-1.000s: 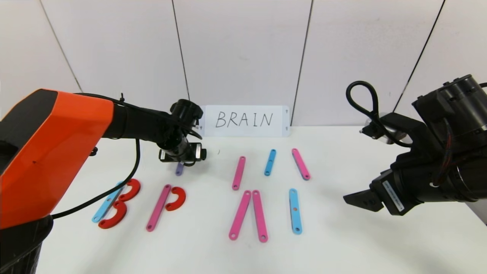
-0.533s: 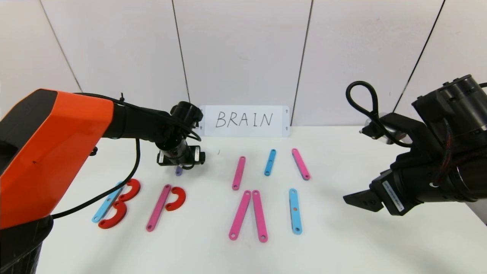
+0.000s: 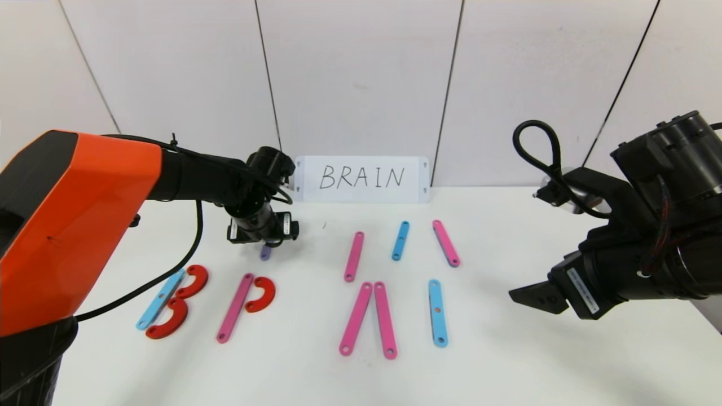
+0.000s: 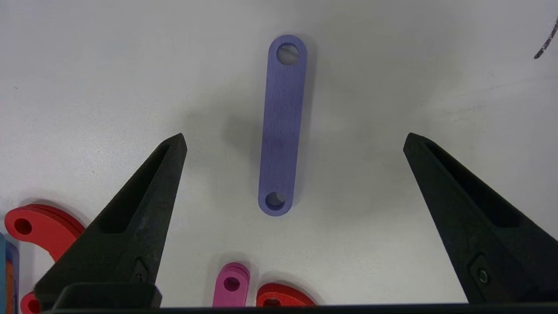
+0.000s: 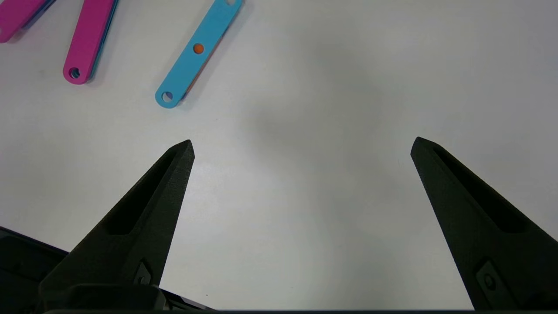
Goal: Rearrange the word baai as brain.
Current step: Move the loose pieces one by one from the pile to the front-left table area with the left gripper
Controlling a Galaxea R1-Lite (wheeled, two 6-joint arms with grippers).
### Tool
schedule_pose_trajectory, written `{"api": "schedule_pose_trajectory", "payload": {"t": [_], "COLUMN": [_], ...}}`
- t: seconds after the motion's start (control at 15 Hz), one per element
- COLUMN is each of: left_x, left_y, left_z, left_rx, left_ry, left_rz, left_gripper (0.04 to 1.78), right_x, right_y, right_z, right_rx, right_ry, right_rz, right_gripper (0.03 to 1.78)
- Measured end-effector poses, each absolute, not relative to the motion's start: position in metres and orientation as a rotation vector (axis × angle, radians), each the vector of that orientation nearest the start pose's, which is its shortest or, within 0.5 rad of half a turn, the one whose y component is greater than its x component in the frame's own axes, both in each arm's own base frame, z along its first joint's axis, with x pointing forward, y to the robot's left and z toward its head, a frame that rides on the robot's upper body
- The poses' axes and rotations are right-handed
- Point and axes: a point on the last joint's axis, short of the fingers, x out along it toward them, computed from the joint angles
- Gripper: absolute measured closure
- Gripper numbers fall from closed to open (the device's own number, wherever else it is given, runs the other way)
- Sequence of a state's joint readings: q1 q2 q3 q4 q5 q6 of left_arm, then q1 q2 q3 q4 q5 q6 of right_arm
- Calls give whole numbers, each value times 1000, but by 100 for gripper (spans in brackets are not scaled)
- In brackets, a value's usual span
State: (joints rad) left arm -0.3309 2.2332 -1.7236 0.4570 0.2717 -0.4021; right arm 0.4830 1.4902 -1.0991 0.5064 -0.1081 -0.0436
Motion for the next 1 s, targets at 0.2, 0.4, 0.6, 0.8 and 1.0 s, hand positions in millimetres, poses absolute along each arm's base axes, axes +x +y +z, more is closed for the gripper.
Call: {"api": "schedule_pose_trajectory", "payload": {"t": [0.2, 0.4, 0.6, 0.8, 1.0], "left_x": [413, 414, 416, 418, 419], "left_y": [-134, -133, -131, -129, -130], "left_z": [128, 124, 121, 121, 120], "left_rx": [-83, -79, -81, -83, -83], "left_ry": [930, 939, 941, 941, 941], "left_rz": [135, 138, 143, 146, 146], "left_gripper": [8, 8, 8, 8, 17], "right_x": [205, 205, 205, 205, 205], "right_y": [105, 105, 105, 105, 105], "right_z": [222, 222, 222, 222, 222], "right_rx": [-304, -304, -303, -304, -304], "right_ry": [856, 856, 856, 857, 857], "right_rz": [369, 368, 369, 369, 369], "right_gripper": [7, 7, 7, 7, 7]}}
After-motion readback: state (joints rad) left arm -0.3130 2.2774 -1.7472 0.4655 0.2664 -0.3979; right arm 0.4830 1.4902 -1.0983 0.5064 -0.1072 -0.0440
